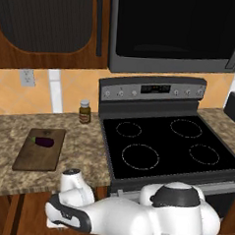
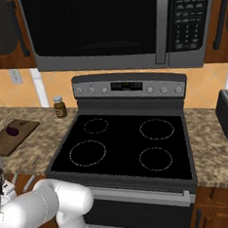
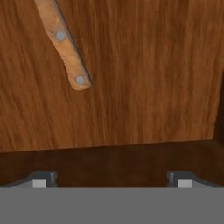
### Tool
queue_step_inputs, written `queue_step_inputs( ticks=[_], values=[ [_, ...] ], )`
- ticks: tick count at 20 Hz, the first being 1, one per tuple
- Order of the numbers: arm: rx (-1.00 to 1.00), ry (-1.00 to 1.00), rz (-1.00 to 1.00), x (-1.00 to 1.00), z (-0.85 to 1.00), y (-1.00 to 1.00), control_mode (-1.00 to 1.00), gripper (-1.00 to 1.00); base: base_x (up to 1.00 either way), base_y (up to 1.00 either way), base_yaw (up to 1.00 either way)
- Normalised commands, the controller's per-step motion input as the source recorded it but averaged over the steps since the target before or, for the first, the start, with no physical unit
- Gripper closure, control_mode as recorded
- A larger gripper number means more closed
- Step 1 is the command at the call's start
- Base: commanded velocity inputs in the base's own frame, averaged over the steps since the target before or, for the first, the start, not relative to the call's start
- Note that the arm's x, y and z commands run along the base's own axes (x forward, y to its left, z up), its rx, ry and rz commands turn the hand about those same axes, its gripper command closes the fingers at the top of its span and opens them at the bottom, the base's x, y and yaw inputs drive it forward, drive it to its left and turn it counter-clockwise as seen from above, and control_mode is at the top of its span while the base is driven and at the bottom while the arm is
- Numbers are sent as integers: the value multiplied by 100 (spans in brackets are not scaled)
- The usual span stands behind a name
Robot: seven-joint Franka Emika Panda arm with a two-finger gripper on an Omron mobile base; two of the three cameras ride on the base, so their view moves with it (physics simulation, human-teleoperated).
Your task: Place the appropriate cutting tool for cutting the eggplant skin on the cutting board.
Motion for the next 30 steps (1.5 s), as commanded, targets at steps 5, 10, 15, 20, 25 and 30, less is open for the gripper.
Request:
queue_step_inputs(
  ticks=[5,10,15,20,25,30],
  values=[
    [0,7,0,-95,2,-5,-100,-100,0,0,0],
    [0,9,-1,-100,28,-8,-100,-100,0,0,0],
    [0,10,-2,-100,34,-10,-100,-100,0,0,0],
    [0,2,0,-16,38,-2,-100,-100,0,0,0],
    [0,0,0,98,25,2,-100,-100,0,0,0],
    [-8,-2,0,87,4,16,-100,-100,0,0,0]
  ],
)
